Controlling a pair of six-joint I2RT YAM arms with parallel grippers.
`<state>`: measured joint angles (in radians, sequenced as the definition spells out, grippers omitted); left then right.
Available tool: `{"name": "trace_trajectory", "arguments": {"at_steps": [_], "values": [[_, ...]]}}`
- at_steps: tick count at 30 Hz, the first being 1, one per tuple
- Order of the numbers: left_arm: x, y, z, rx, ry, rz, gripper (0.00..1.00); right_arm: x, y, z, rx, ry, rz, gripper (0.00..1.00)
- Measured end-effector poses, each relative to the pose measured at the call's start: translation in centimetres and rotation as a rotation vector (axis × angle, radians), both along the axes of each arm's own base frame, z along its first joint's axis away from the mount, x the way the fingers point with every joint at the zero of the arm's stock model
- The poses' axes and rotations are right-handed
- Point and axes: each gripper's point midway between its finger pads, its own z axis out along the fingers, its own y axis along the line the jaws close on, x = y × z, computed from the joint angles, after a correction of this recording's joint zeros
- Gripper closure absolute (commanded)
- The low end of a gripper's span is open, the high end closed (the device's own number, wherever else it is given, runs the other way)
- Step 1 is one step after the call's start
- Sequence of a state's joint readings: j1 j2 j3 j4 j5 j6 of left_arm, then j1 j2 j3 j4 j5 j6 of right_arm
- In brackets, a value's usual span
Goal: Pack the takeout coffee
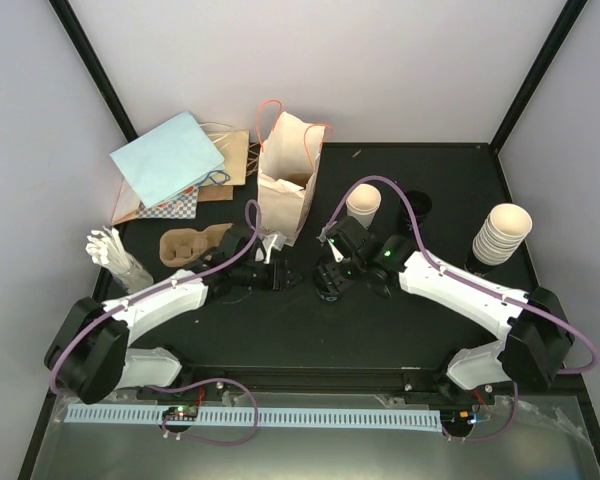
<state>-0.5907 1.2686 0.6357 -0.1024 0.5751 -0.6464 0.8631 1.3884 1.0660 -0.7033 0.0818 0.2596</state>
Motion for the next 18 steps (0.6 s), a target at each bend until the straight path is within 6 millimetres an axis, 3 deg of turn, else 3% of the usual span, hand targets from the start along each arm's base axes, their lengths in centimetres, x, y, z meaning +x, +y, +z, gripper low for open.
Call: {"name": "trace_trajectory", "arguments": {"at_steps": [7, 18], "values": [[0.22, -0.24, -0.94, 0.008, 0.023, -0.002, 0.51, 0.08, 0.00, -0.09, -0.010, -0.007, 0.012, 0.27], [0.84, -0.67, -0.68, 0.000, 0.014, -0.002, 0.51, 0.21, -0.18, -0.46, -0.035, -0.013, 0.021, 0.27]]}}
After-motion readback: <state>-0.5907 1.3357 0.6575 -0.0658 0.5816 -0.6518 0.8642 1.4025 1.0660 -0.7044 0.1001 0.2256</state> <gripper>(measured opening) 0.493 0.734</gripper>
